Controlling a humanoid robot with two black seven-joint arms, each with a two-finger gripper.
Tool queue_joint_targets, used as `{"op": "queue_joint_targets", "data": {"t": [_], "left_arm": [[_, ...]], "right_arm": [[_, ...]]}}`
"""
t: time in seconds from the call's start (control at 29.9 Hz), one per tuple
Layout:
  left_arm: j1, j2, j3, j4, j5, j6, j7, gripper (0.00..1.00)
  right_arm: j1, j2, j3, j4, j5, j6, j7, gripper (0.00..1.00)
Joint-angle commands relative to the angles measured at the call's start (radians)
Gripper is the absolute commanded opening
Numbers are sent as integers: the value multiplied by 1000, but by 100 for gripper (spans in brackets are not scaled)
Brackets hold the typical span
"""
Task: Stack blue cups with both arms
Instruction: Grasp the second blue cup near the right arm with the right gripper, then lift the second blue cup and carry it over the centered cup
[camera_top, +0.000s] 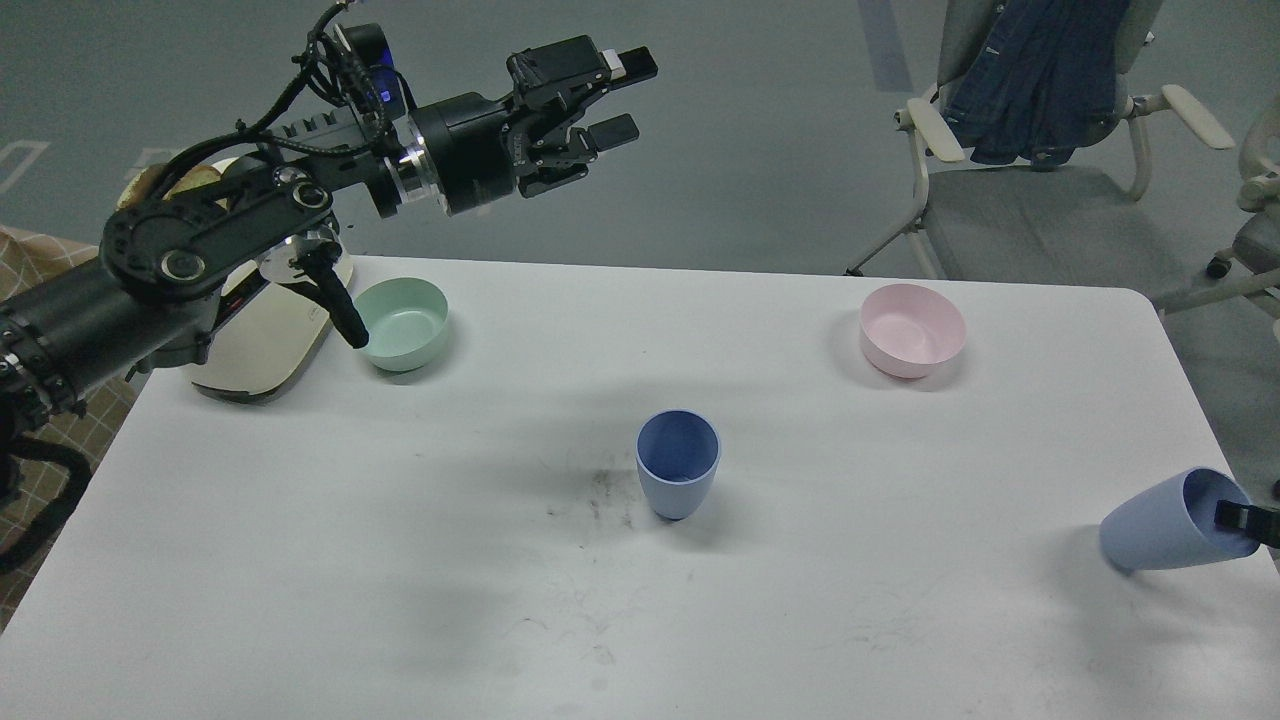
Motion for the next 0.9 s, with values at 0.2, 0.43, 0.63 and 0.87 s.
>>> {"op": "queue_joint_targets", "data": {"t": [0.2, 0.43, 0.63, 0.87], "left_arm": [[-1, -3, 0, 0, 0, 0, 0, 83], [-1, 2, 1, 0, 0, 0, 0, 83], [-3, 6, 3, 0, 3, 0, 0, 83], [-8, 6, 3, 0, 3, 2, 0, 83]], "right_arm": [[147, -57, 24, 56, 2, 12, 0, 0], [464, 93, 12, 19, -152, 115, 0, 0], [752, 286, -184, -19, -146, 189, 0, 0], [1064, 559, -534, -10, -28, 178, 0, 0]]}}
